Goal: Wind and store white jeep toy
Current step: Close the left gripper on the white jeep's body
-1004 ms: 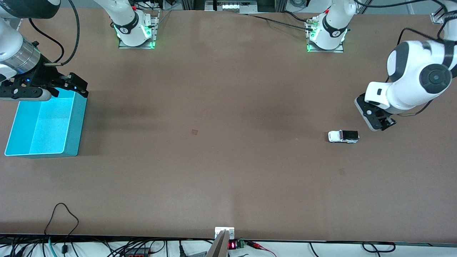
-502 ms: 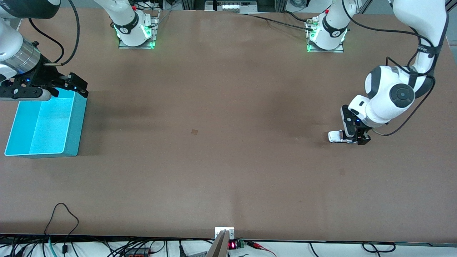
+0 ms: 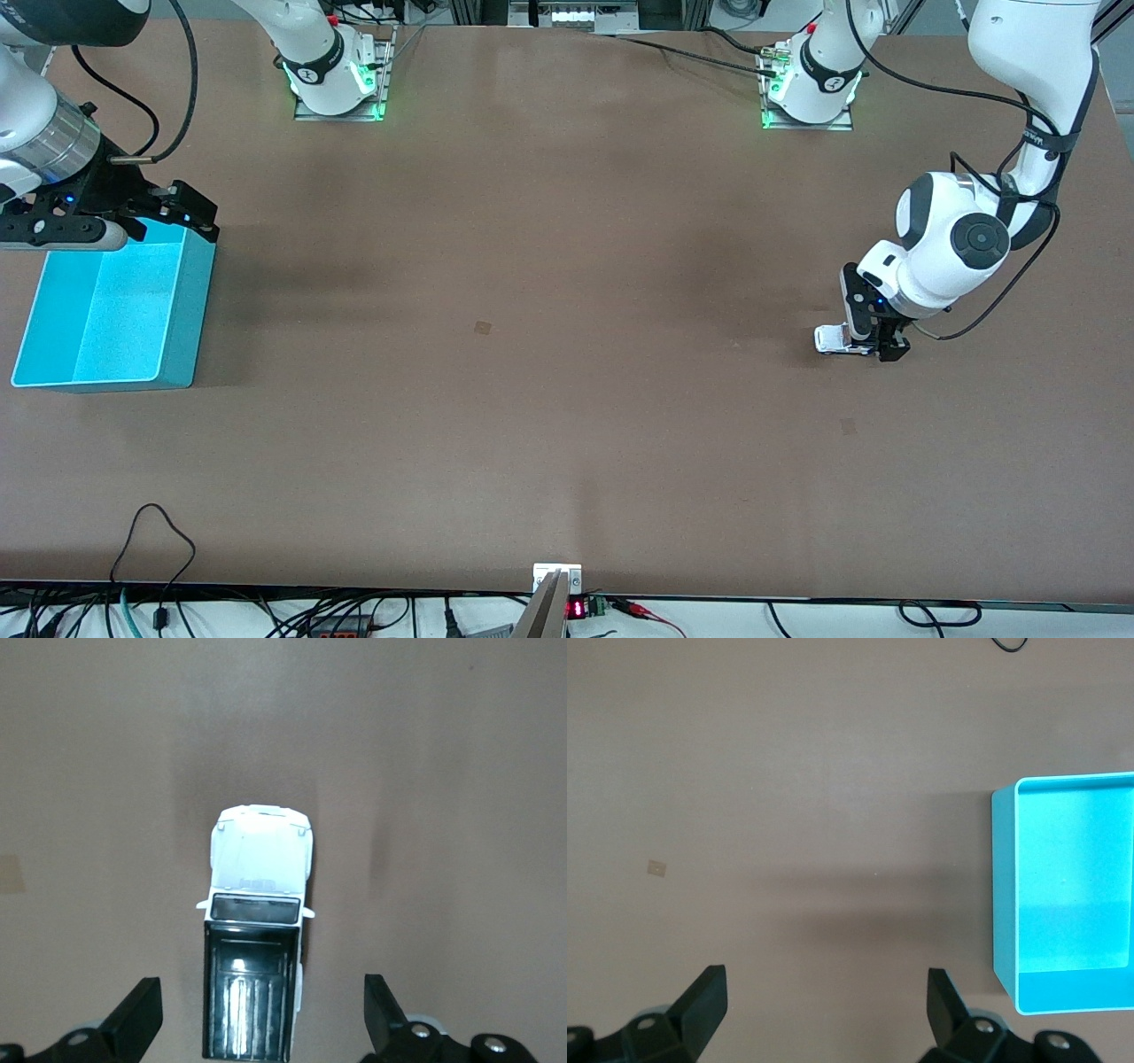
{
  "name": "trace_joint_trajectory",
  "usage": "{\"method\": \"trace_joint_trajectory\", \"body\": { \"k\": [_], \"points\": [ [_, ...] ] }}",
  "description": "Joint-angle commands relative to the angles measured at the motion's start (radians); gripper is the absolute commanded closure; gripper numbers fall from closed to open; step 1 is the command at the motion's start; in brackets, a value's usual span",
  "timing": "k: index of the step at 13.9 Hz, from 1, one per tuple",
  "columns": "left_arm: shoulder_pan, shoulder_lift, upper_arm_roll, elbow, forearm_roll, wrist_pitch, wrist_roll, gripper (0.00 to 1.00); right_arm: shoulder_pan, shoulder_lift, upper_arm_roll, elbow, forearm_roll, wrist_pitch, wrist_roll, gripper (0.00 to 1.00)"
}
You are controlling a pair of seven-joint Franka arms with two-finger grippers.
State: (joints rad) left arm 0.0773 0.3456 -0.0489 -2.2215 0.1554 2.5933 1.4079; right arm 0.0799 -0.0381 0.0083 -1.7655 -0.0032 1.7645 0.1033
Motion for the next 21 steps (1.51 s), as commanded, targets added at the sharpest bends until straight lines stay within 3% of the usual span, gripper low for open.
{"method": "trace_joint_trajectory", "body": {
  "k": [1,3,4,5,8,9,14,21],
  "points": [
    [0.015,0.036,0.001,0.000,0.027,0.074,0.029,0.00,-0.002,-0.016,-0.001,-0.012,0.000,-0.002,-0.004,0.00],
    [0.018,0.050,0.001,0.000,0.027,0.083,0.031,0.01,-0.002,-0.016,-0.001,-0.012,0.000,-0.002,-0.004,0.00],
    [0.018,0.050,0.000,0.000,0.027,0.083,0.031,0.12,-0.002,-0.017,-0.001,-0.012,0.000,-0.002,-0.004,0.00],
    [0.016,0.050,0.000,0.000,0.027,0.083,0.034,0.32,-0.002,-0.017,-0.001,-0.012,0.000,-0.002,-0.004,0.00],
    [0.018,0.058,0.000,-0.001,0.027,0.082,0.036,0.73,-0.002,-0.017,-0.001,-0.012,0.000,-0.002,-0.004,0.00],
    [0.018,0.062,0.000,-0.001,0.027,0.082,0.039,0.80,-0.002,-0.016,-0.001,-0.012,0.000,-0.002,-0.004,0.00],
    [0.016,0.064,-0.002,0.006,0.029,0.071,0.127,0.87,-0.002,-0.017,-0.001,-0.012,0.000,-0.002,-0.004,0.00],
    [0.048,0.088,-0.002,0.009,0.027,0.077,0.152,0.87,-0.002,-0.016,-0.001,-0.012,0.000,-0.002,-0.004,0.00]
  ]
}}
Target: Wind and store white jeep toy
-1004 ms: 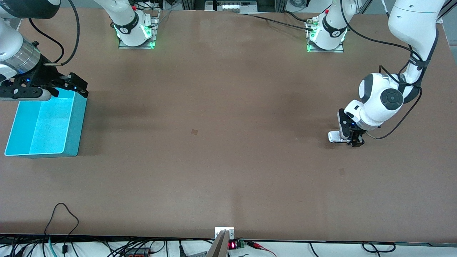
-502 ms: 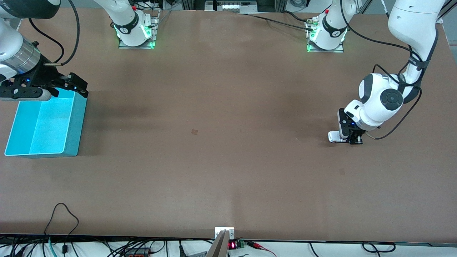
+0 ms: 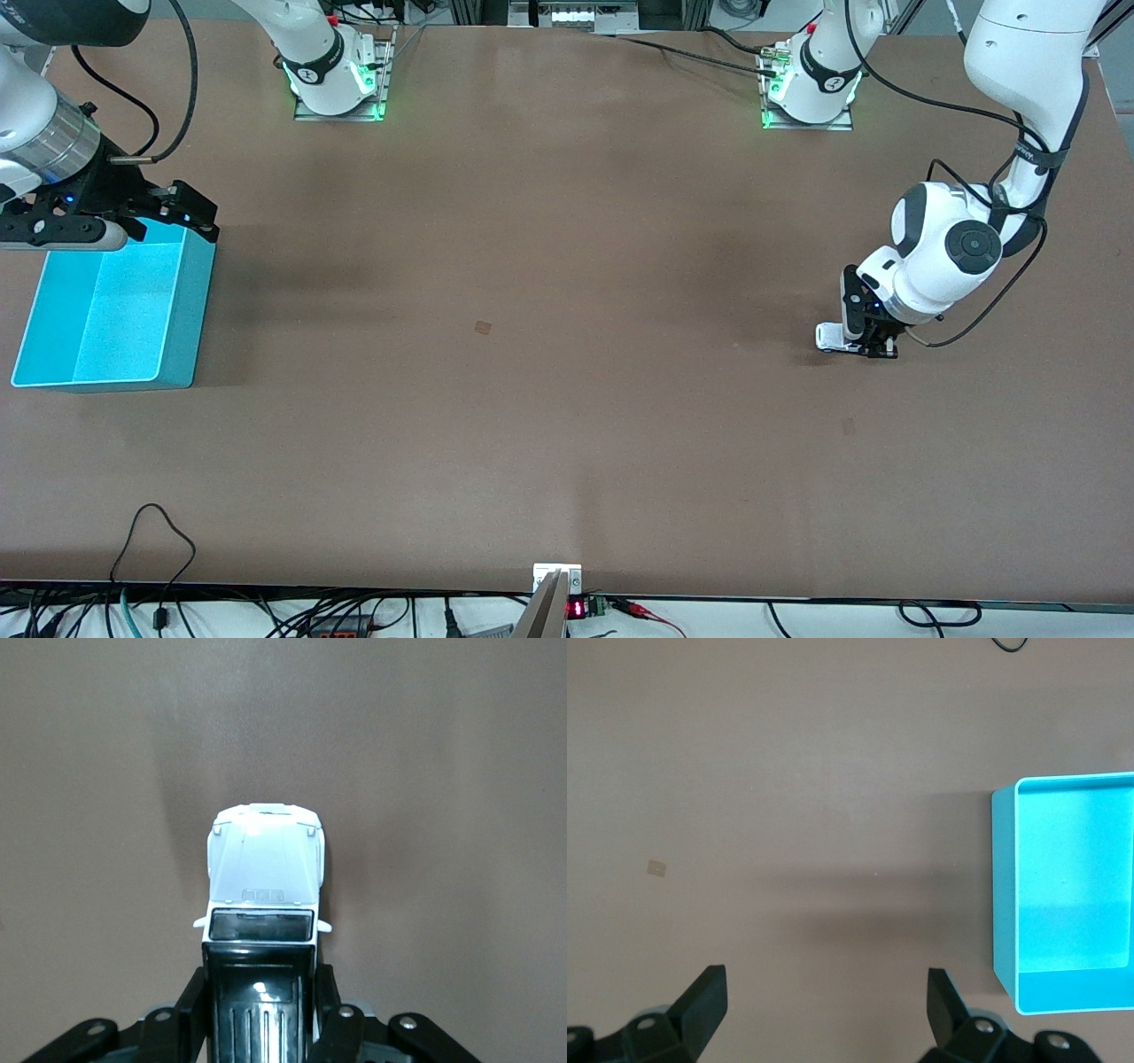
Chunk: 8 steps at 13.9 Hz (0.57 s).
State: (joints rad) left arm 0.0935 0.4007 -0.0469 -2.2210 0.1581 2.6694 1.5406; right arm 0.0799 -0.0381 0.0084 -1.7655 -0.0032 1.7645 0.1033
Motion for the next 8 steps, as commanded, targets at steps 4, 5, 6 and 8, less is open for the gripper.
{"method": "trace_joint_trajectory", "body": {
  "k": [4,5,6,8],
  "points": [
    [0.106,0.070,-0.002,0.023,0.026,0.001,0.036,0.88,0.000,-0.017,-0.001,-0.012,0.000,-0.002,-0.004,0.00],
    [0.118,0.076,-0.002,0.024,0.024,0.001,0.064,0.88,0.000,-0.016,-0.001,-0.012,0.000,-0.002,-0.004,0.00],
    [0.141,0.084,-0.001,0.039,0.024,0.001,0.090,0.88,0.000,-0.017,-0.001,-0.012,0.000,-0.002,-0.004,0.00],
    [0.192,0.102,-0.001,0.059,0.024,0.003,0.147,0.88,0.000,-0.016,-0.001,-0.012,0.000,-0.002,-0.004,0.00]
  ]
}}
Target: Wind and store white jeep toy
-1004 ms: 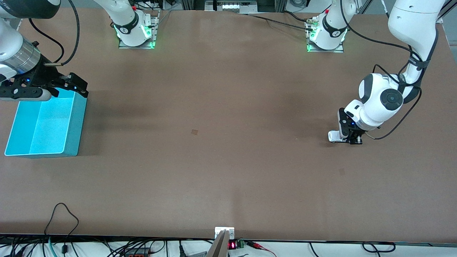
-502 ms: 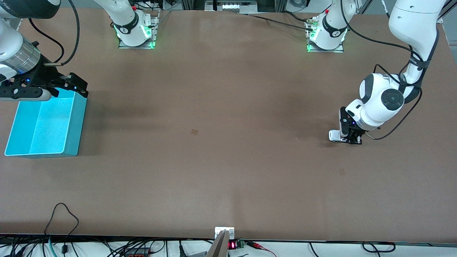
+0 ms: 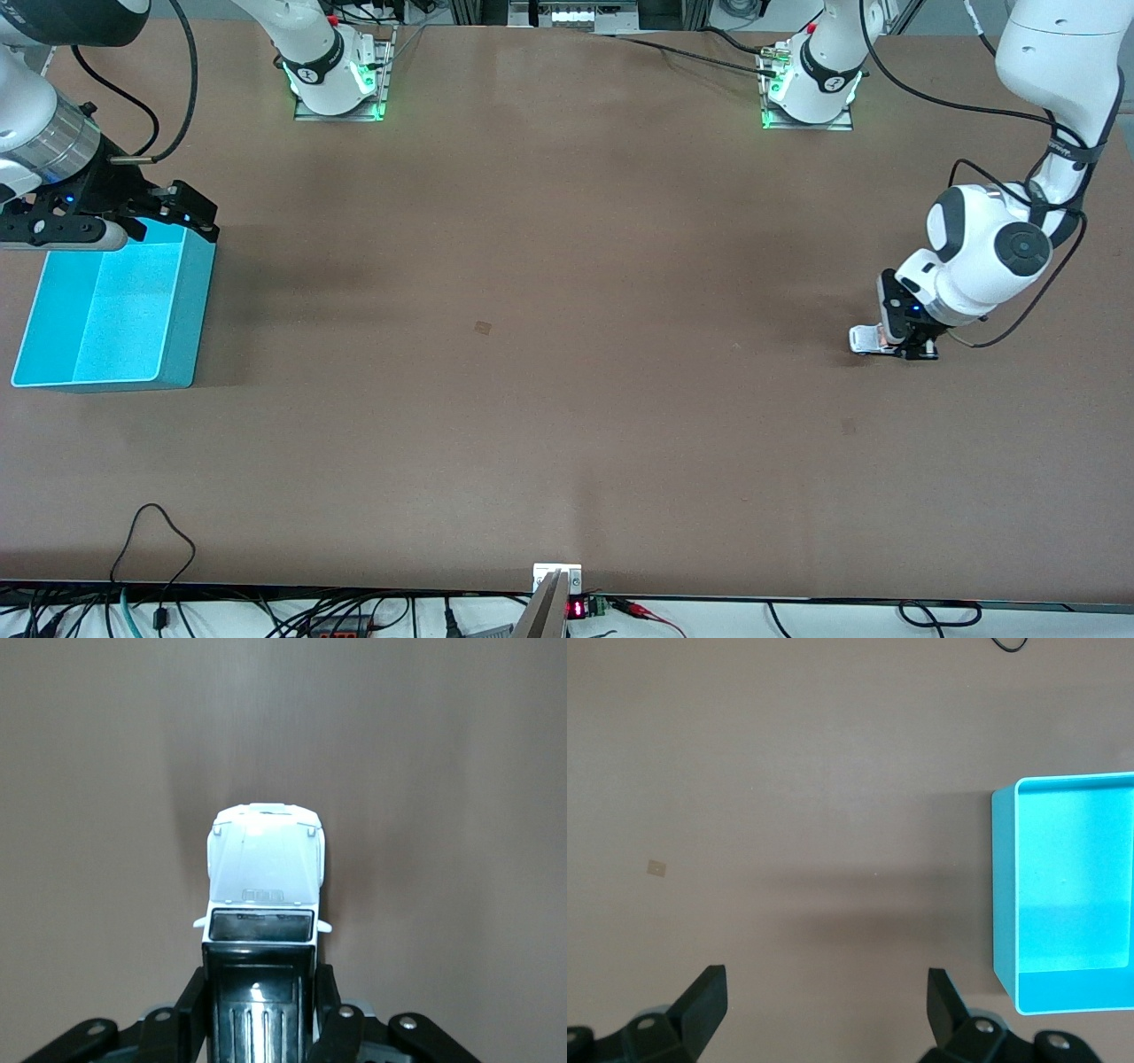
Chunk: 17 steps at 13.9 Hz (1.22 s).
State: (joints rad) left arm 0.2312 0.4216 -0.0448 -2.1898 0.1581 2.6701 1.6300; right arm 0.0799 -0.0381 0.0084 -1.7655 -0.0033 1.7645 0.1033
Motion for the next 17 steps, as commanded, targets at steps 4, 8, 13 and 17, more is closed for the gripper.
{"method": "trace_joint_trajectory", "body": {
  "k": [4,8,13,17],
  "points": [
    [0.121,0.097,-0.001,0.059,0.024,0.007,0.128,0.87,0.000,-0.016,-0.001,-0.012,0.000,-0.002,-0.004,0.00],
    [0.166,0.115,-0.001,0.067,0.052,0.063,0.146,0.87,0.000,-0.017,-0.001,-0.012,0.000,-0.002,-0.004,0.00],
    [0.180,0.118,0.000,0.067,0.052,0.070,0.148,0.85,0.000,-0.017,-0.001,-0.012,0.000,-0.002,-0.004,0.00],
    [0.180,0.117,0.000,0.079,0.054,0.068,0.146,0.75,0.000,-0.017,-0.001,-0.012,0.000,-0.002,-0.004,0.00]
  ]
}}
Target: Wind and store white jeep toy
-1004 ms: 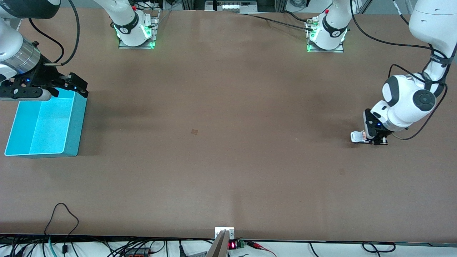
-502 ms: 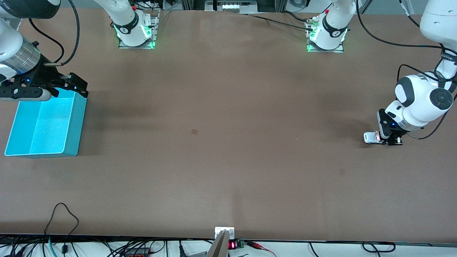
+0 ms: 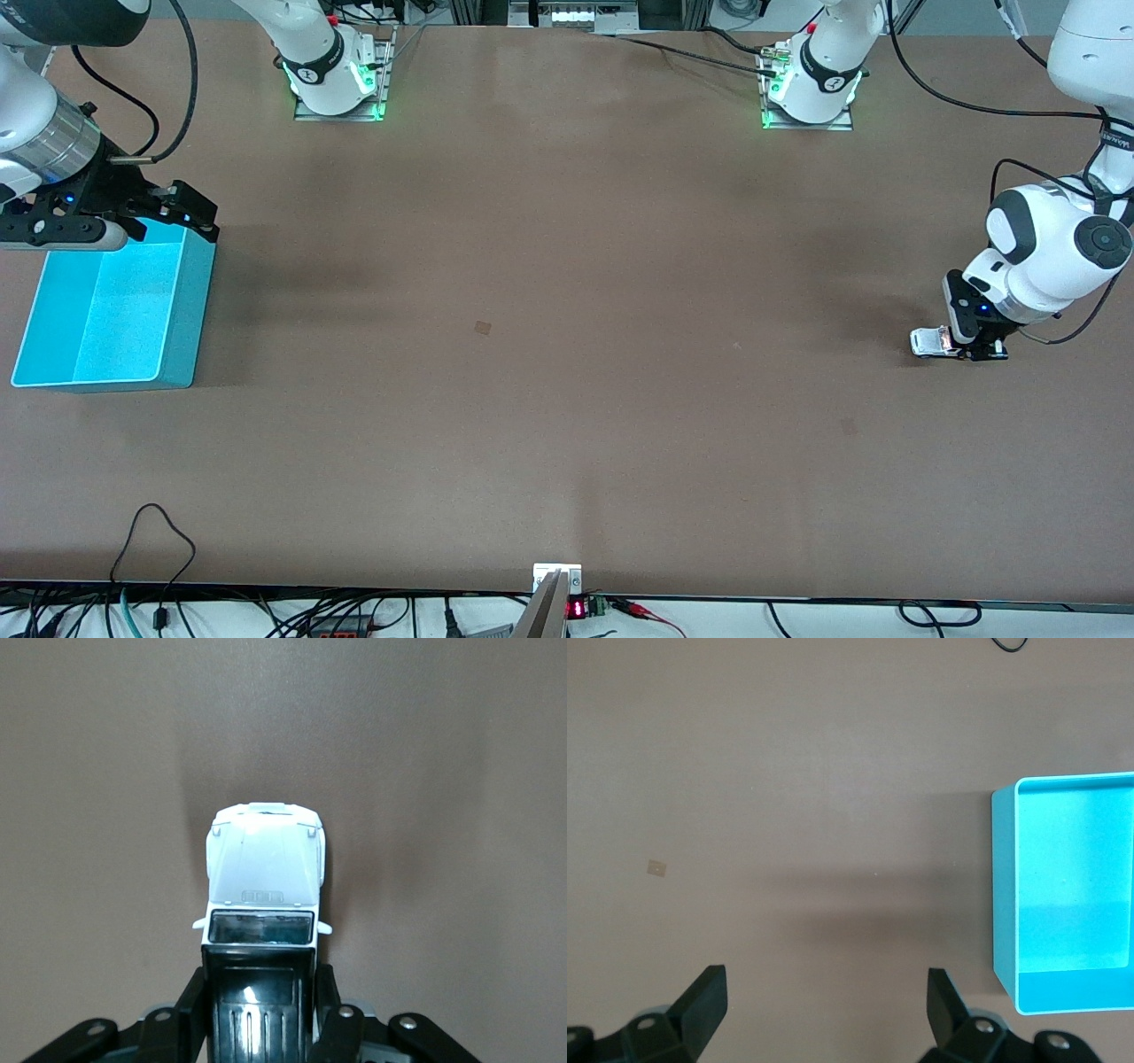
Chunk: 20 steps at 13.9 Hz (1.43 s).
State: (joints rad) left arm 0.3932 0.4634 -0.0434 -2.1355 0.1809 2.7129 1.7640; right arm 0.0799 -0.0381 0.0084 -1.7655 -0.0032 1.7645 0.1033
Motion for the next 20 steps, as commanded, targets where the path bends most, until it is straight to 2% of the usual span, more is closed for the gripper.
{"method": "trace_joint_trajectory", "body": {
  "k": [1,2,7,11,14,17,20],
  "points": [
    [0.018,0.074,-0.003,0.025,0.029,0.025,0.012,0.41,0.000,-0.017,-0.001,-0.012,0.000,-0.002,-0.004,0.00],
    [0.018,0.070,-0.003,0.029,0.031,0.024,0.014,0.00,0.000,-0.016,-0.001,-0.012,0.000,-0.002,-0.004,0.00],
    [0.009,0.023,-0.013,0.069,0.031,-0.089,0.003,0.00,0.000,-0.017,-0.001,-0.012,0.000,-0.002,-0.004,0.00],
    [-0.002,-0.023,-0.038,0.158,0.031,-0.321,-0.008,0.00,0.000,-0.017,-0.001,-0.012,0.000,-0.002,-0.004,0.00],
    [-0.029,-0.029,-0.050,0.294,0.031,-0.565,-0.046,0.00,0.001,-0.017,-0.001,-0.012,0.000,-0.002,-0.004,0.00],
    [-0.056,-0.051,-0.052,0.330,0.029,-0.634,-0.096,0.00,0.001,-0.017,-0.001,-0.012,0.000,-0.002,-0.004,0.00],
    [-0.115,-0.074,-0.052,0.391,0.031,-0.778,-0.223,0.00,0.001,-0.017,-0.001,-0.012,0.000,-0.002,-0.004,0.00]
  ]
}}
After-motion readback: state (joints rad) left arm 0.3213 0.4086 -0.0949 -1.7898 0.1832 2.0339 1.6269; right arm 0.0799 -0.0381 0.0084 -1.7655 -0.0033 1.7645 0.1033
